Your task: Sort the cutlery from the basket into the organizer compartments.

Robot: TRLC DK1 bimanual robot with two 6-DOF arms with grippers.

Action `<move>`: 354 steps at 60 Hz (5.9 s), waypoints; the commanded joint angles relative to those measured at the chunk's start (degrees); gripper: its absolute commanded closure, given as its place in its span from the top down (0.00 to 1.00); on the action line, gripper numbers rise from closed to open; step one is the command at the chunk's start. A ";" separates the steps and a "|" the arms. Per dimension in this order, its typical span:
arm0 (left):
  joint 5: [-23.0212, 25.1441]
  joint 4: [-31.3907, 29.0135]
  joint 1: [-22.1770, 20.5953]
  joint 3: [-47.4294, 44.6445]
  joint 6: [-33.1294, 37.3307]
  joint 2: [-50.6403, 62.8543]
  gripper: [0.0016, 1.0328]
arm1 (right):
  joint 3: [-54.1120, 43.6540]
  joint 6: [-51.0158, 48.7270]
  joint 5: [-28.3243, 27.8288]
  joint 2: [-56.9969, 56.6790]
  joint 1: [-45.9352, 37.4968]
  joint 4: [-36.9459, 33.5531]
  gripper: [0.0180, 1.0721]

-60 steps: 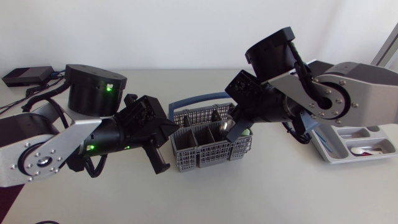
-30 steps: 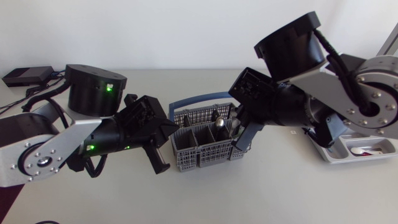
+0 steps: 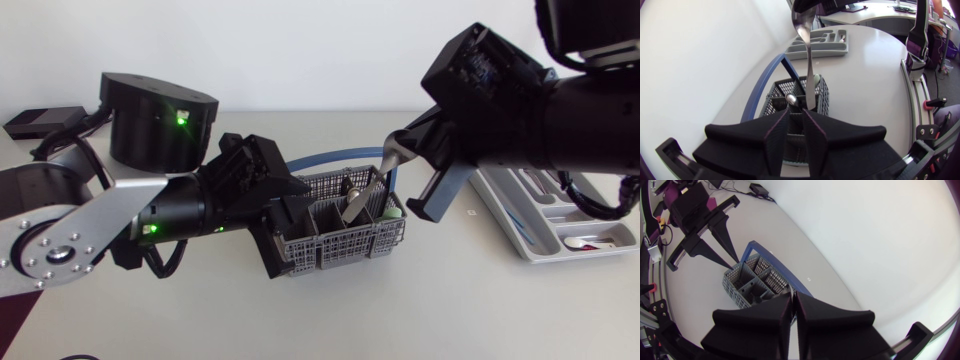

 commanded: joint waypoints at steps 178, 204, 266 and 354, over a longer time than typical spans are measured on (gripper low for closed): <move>-4.53 5.22 -3.38 17.00 -18.75 15.19 0.03 | -1.81 20.72 -32.56 8.42 -15.19 21.76 0.47; -4.53 5.92 -3.82 17.00 -19.81 15.54 0.03 | -2.25 20.98 -33.53 8.85 -15.63 22.73 0.05; -8.40 -0.05 -1.27 14.19 -14.27 10.62 0.75 | -0.58 3.41 -46.62 7.80 -56.06 5.86 0.05; -8.40 -7.00 -9.62 17.09 -5.92 17.91 0.75 | 35.54 -16.90 -39.59 57.63 -74.43 -8.91 0.05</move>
